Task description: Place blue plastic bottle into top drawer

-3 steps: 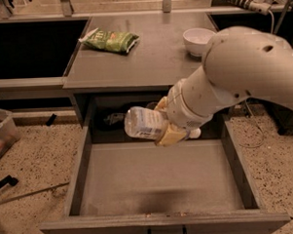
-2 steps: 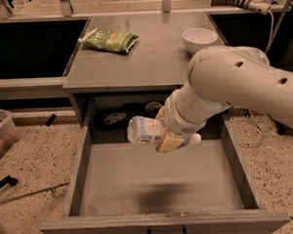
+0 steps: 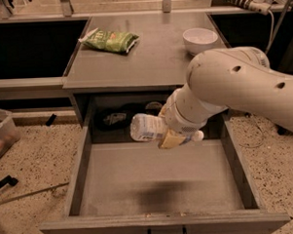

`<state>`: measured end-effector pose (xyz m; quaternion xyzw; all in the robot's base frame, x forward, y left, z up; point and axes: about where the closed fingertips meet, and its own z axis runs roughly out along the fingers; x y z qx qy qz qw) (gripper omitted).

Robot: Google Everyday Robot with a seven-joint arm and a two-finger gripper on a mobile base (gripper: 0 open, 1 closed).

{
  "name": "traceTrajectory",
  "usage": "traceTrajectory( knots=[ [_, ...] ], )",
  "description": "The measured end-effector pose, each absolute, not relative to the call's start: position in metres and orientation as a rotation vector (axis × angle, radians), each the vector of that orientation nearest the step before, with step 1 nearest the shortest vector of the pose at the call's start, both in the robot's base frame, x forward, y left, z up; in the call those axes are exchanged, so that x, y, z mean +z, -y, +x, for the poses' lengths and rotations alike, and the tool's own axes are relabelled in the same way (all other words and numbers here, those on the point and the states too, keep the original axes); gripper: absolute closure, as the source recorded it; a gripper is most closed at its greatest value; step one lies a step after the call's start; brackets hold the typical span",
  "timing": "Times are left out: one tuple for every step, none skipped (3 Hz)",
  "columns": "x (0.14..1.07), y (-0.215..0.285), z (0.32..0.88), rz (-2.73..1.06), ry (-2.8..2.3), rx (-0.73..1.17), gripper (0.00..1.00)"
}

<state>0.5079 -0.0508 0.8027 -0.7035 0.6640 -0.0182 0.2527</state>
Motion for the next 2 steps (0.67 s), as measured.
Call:
traceTrajectory(
  knots=[
    [0.785,0.051,0.509,-1.909,-1.824,-0.024,1.00],
    [0.735,0.051,0.517,-1.976,-1.872,-0.015,1.00]
  ],
)
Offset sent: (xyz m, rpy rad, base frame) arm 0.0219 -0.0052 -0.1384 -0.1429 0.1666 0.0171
